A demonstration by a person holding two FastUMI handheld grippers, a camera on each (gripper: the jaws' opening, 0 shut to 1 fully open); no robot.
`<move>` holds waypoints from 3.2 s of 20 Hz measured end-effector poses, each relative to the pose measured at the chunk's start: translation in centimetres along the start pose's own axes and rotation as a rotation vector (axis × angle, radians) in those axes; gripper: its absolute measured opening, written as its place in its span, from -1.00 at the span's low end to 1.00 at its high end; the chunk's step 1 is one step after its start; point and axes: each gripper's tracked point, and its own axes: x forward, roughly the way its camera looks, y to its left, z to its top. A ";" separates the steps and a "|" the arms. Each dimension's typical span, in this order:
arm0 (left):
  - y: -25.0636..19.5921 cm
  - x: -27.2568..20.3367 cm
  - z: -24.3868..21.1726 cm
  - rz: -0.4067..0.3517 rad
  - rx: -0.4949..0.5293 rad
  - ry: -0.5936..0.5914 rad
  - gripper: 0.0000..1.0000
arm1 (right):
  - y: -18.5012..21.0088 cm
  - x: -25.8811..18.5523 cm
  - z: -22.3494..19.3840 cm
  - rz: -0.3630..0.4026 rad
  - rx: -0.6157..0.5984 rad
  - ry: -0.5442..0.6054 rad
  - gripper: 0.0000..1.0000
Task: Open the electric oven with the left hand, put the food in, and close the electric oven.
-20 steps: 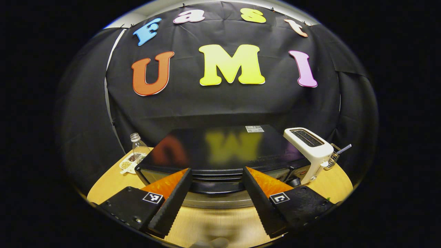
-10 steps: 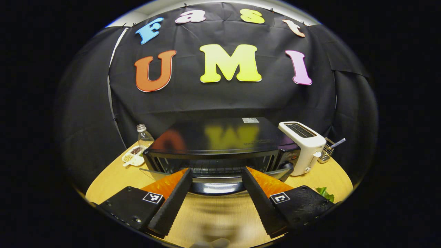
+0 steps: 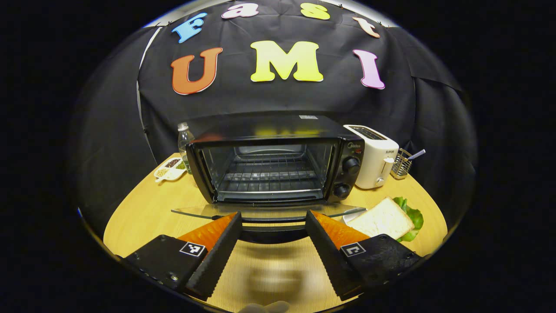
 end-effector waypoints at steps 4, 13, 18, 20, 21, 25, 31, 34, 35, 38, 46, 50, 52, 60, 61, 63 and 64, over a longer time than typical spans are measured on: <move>-0.2 -0.2 -3.6 -0.006 -0.005 0.077 0.94 | 0.1 0.5 -1.0 -0.002 -0.016 0.019 1.00; -0.5 1.9 -9.7 -0.012 -0.019 0.261 0.89 | 0.1 1.8 -3.2 0.013 -0.029 0.078 0.90; -0.5 1.2 -8.5 -0.025 -0.031 0.228 0.87 | 0.6 3.3 -4.7 0.049 -0.024 0.112 0.92; 0.0 -0.3 -6.6 -0.026 -0.027 0.174 0.89 | 1.0 4.2 -6.0 0.081 -0.032 0.134 1.00; 0.3 -1.3 -5.4 -0.021 -0.019 0.140 0.89 | 1.3 4.8 -6.9 0.100 -0.028 0.153 1.00; 2.3 -6.5 0.2 0.004 0.001 0.003 0.89 | 2.5 7.5 -10.6 0.176 0.023 0.218 1.00; 5.0 -14.9 7.4 0.043 -0.014 -0.164 0.89 | 4.4 11.2 -17.2 0.246 0.091 0.328 0.89; 5.5 -18.7 9.6 0.047 -0.004 -0.227 0.89 | 5.9 12.5 -20.0 0.297 0.159 0.385 0.96; 5.5 -19.7 10.1 0.052 0.003 -0.242 0.89 | 6.8 13.0 -20.8 0.326 0.182 0.403 0.96; 5.6 -22.4 11.6 0.068 0.020 -0.275 0.89 | 8.8 15.1 -22.0 0.378 0.246 0.444 0.94; 5.6 -25.1 13.1 0.160 0.021 -0.285 0.89 | 11.9 19.3 -24.1 0.532 0.418 0.597 0.72; 5.4 -25.6 12.4 0.248 -0.028 -0.262 0.89 | 11.6 19.6 -24.1 0.562 0.490 0.619 0.00; 4.9 -25.6 11.4 0.276 -0.051 -0.236 0.88 | 11.6 19.8 -23.8 0.583 0.529 0.625 -0.08; 5.2 -25.6 10.0 0.234 -0.030 -0.232 0.92 | 12.3 16.8 -15.7 0.592 0.532 0.470 -0.20; 5.6 -25.5 9.8 0.217 -0.031 -0.228 0.92 | 12.8 16.0 -14.1 0.587 0.544 0.439 -0.20; 6.1 -25.1 9.6 0.168 -0.001 -0.239 0.92 | 14.2 14.6 -11.3 0.558 0.590 0.368 -0.20; 6.3 -24.9 9.4 0.135 0.014 -0.242 0.92 | 15.3 14.1 -10.2 0.548 0.614 0.333 -0.20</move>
